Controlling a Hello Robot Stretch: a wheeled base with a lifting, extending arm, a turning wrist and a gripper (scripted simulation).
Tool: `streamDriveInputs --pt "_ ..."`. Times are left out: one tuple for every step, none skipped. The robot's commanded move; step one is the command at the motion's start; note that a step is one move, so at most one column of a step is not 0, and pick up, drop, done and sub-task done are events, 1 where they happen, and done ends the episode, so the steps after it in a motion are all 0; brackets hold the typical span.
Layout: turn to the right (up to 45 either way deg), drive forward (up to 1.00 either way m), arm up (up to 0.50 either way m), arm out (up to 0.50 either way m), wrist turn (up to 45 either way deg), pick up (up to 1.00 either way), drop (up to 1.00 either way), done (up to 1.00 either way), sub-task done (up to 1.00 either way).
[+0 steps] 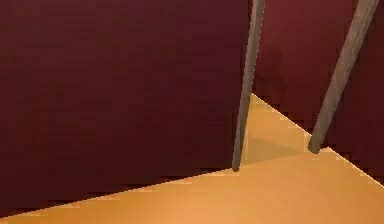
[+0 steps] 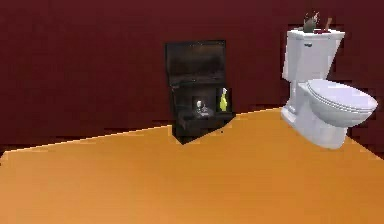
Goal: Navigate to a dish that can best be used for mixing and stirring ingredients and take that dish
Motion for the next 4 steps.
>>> streamDriveInputs --pt "30.0 0.00 0.00 0.00 0.0 0.00 0.00 0.00 0.00" --pt "0.0 1.00 0.00 0.00 0.0 0.00 0.00 0.00 0.00" --pt "3.0 0.00 0.00 0.00 0.0 0.00 0.00 0.00 0.00" --pt "0.0 0.40 0.00 0.00 0.0 0.00 0.00 0.00 0.00"
